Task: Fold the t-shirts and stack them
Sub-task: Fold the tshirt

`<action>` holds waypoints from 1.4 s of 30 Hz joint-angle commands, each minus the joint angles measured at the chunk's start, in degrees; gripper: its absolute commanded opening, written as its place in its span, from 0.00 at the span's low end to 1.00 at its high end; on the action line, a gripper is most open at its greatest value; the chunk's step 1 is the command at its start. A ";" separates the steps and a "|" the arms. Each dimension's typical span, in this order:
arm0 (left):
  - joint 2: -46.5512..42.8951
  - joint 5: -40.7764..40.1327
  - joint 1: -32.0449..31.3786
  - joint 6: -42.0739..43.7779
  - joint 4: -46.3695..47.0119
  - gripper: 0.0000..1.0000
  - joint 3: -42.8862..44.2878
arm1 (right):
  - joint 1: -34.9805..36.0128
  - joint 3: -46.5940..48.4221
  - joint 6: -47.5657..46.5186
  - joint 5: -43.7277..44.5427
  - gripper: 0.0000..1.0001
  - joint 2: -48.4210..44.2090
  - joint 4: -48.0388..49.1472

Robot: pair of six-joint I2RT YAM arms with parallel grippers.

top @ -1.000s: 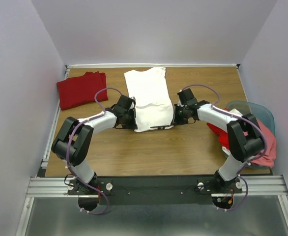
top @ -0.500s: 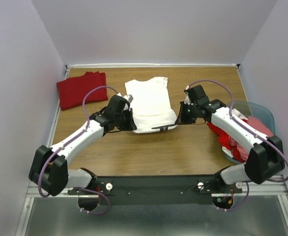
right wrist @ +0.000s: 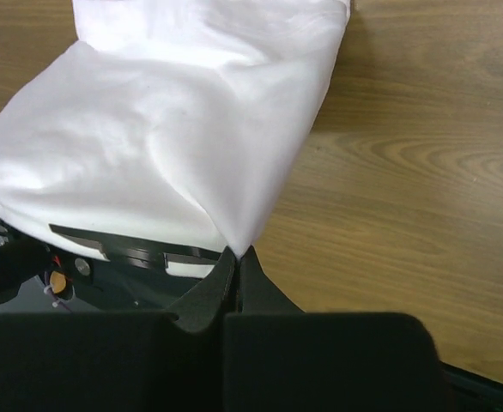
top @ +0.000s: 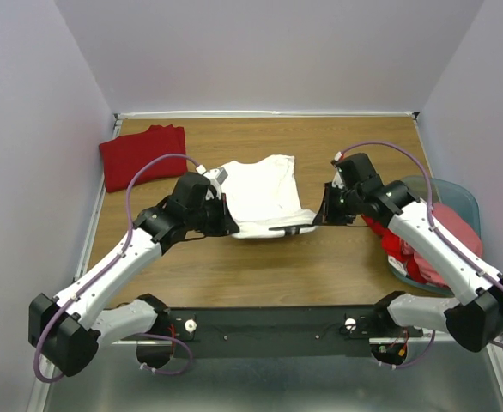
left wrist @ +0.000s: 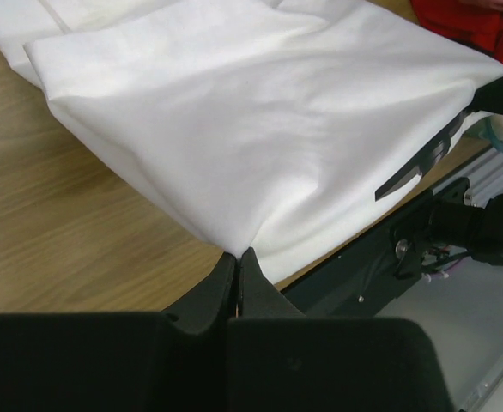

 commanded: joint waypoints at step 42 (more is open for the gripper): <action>-3.51 17.58 -1.99 6.66 -11.41 0.00 2.62 | 2.89 16.04 7.02 8.30 0.00 -3.24 -26.78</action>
